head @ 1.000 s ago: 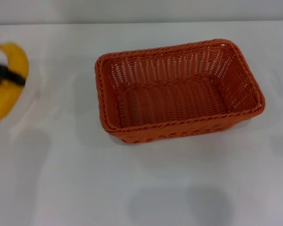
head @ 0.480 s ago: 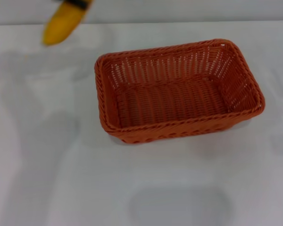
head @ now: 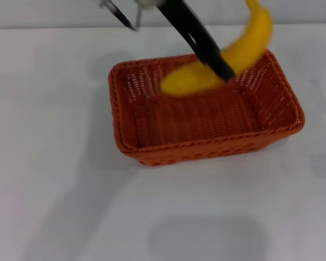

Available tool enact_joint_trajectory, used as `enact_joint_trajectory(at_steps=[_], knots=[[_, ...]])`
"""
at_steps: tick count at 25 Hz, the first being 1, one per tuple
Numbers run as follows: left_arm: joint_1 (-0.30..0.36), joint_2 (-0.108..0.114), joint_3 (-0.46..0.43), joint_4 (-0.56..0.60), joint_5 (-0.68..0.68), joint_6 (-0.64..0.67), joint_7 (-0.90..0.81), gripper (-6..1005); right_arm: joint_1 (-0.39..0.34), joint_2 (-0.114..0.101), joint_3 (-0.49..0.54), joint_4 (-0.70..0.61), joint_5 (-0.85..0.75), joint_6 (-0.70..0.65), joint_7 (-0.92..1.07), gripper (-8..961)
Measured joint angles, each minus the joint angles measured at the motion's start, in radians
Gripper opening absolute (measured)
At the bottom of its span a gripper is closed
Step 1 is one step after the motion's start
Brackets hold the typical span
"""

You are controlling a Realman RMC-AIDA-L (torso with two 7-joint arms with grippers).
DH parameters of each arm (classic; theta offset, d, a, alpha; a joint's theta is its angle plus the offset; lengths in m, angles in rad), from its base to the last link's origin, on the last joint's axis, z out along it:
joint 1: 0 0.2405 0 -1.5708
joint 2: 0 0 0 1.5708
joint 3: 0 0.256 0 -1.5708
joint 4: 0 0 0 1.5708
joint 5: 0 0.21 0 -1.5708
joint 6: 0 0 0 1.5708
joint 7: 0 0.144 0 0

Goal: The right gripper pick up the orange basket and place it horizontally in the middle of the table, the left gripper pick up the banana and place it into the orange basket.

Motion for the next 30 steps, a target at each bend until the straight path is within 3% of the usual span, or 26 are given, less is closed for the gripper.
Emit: enact_joint_trajectory(at_steps=[2,9,17,24,27,30], knots=[[0.0,0.004,-0.001,0.068,0.033,-0.024,-0.023,530,-0.006,0.0,0.0,0.0,0.0,0.004,0.002,842],[0.04,-0.001,-0.001,0.089,0.124,-0.073,-0.02,538,-0.015,-0.001,0.0,-0.003,0.001,0.006,0.025,842],[0.099,0.005,-0.003,0.073,0.039,-0.114,0.023,586,-0.015,-0.002,0.0,-0.004,0.002,0.002,0.029,842],[0.178,0.007,-0.003,-0.064,-0.246,-0.102,0.032,732,-0.008,-0.002,0.0,0.0,0.004,-0.001,0.029,842],[0.25,0.012,-0.003,-0.084,-0.418,-0.093,0.03,796,-0.006,-0.002,0.0,0.0,0.01,-0.006,0.029,842],[0.368,0.031,-0.002,-0.085,-0.667,-0.074,0.032,866,-0.006,-0.002,0.0,0.0,0.011,-0.016,0.029,842]])
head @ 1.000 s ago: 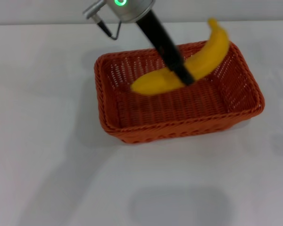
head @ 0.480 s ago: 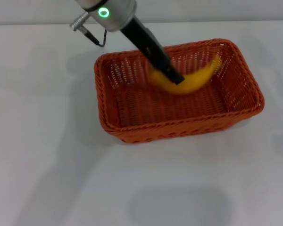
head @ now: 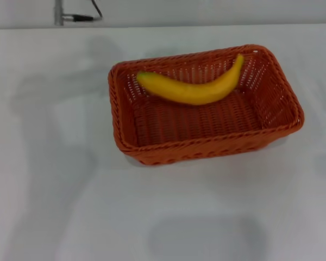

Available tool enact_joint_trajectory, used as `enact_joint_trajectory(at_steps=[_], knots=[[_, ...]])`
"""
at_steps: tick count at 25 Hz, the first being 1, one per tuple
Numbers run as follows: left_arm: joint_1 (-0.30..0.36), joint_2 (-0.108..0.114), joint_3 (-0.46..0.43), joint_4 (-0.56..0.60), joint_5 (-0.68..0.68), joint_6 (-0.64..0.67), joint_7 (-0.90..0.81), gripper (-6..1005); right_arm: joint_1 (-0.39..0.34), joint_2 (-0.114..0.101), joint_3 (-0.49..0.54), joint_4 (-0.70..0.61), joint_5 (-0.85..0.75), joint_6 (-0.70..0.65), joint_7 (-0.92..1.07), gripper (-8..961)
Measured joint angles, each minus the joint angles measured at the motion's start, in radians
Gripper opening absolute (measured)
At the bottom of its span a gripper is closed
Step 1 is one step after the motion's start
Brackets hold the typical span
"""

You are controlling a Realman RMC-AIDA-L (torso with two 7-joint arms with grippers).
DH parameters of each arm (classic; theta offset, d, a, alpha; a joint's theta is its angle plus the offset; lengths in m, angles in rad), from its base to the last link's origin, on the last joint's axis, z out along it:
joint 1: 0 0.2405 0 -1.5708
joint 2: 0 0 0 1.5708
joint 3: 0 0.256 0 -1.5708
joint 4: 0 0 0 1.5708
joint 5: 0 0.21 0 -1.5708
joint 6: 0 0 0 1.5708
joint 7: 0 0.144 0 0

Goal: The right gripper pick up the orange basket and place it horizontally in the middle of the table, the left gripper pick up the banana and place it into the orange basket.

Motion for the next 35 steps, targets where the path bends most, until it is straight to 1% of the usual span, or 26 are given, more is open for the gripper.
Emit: enact_joint_trajectory(at_steps=[1,2,3,4,5,8,10,12,14,16,18,21,24,27,35], knots=[[0.056,0.006,0.0,0.003,-0.114,0.003,0.004,889,0.0,0.0,0.0,0.0,0.0,-0.002,0.0,842],[0.109,0.008,0.0,0.006,-0.215,-0.003,0.007,889,0.0,0.0,0.0,0.0,0.0,-0.003,0.0,842],[0.172,0.008,0.0,0.009,-0.347,-0.017,0.019,889,0.001,0.001,0.0,0.0,0.0,-0.004,0.0,842],[0.251,0.003,0.0,0.011,-0.494,-0.037,0.047,889,0.001,0.001,0.0,0.0,0.0,-0.006,0.0,842],[0.283,-0.003,0.0,0.012,-0.542,-0.043,0.065,889,0.001,0.001,0.0,0.0,0.0,-0.006,0.0,842],[0.439,-0.025,0.0,0.039,-0.779,-0.058,0.208,889,0.002,0.002,0.0,0.0,0.0,-0.007,0.0,842],[0.536,-0.028,0.0,0.114,-0.91,-0.058,0.341,889,0.001,0.002,0.0,0.001,0.0,-0.007,0.0,842],[0.646,-0.028,0.0,0.24,-1.086,-0.058,0.533,889,-0.001,0.002,0.0,0.002,0.0,-0.007,-0.002,842],[0.738,-0.03,-0.001,0.346,-1.226,-0.058,0.718,889,-0.005,0.002,0.0,0.003,-0.001,-0.007,-0.007,842],[0.812,-0.031,-0.002,0.441,-1.342,-0.061,0.904,889,-0.008,0.002,-0.002,0.003,-0.003,-0.008,-0.01,842],[0.878,-0.031,-0.003,0.521,-1.424,-0.065,1.042,889,-0.01,0.002,-0.003,0.003,-0.003,-0.008,-0.01,842],[0.938,-0.031,-0.003,0.562,-1.44,-0.067,1.112,889,-0.011,0.002,-0.005,0.003,-0.004,-0.008,-0.011,842],[0.963,-0.031,-0.002,0.565,-1.406,-0.067,1.103,889,-0.012,0.002,-0.005,0.003,-0.005,-0.008,-0.012,842],[0.975,-0.031,-0.002,0.567,-1.375,-0.064,1.088,889,-0.012,0.002,-0.001,0.005,-0.005,-0.008,-0.012,842],[0.982,-0.031,-0.002,0.593,-1.37,-0.058,1.071,889,-0.012,0.002,0.0,0.012,-0.003,-0.008,-0.012,842]])
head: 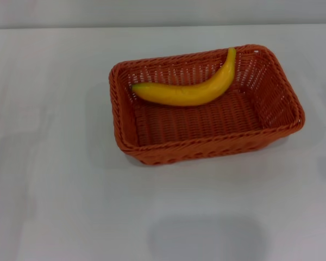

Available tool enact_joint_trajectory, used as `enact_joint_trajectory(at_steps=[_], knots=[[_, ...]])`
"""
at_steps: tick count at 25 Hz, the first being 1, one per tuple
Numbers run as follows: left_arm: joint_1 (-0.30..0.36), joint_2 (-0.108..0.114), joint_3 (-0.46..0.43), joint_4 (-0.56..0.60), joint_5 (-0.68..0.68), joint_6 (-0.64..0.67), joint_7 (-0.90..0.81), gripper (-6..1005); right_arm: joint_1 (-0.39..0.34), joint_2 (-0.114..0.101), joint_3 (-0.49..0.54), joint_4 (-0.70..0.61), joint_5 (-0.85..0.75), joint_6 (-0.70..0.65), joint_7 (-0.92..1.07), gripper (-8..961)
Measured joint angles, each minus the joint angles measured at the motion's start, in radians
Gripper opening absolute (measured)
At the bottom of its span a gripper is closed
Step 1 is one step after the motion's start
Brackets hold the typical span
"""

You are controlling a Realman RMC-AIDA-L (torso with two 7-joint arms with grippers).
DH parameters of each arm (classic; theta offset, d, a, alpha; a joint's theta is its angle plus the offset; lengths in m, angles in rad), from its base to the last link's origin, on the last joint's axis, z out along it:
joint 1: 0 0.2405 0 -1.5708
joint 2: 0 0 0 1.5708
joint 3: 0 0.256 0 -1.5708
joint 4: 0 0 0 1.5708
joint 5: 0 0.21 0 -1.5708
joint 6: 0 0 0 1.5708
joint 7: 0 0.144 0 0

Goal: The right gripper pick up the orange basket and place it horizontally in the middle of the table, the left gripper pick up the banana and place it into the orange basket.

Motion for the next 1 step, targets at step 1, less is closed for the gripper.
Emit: enact_joint_trajectory(at_steps=[1], knots=[[0.0,0.0,0.0,0.002,0.0,0.0,0.0,889,0.0,0.0,0.0,0.0,0.0,0.0,0.0,842]])
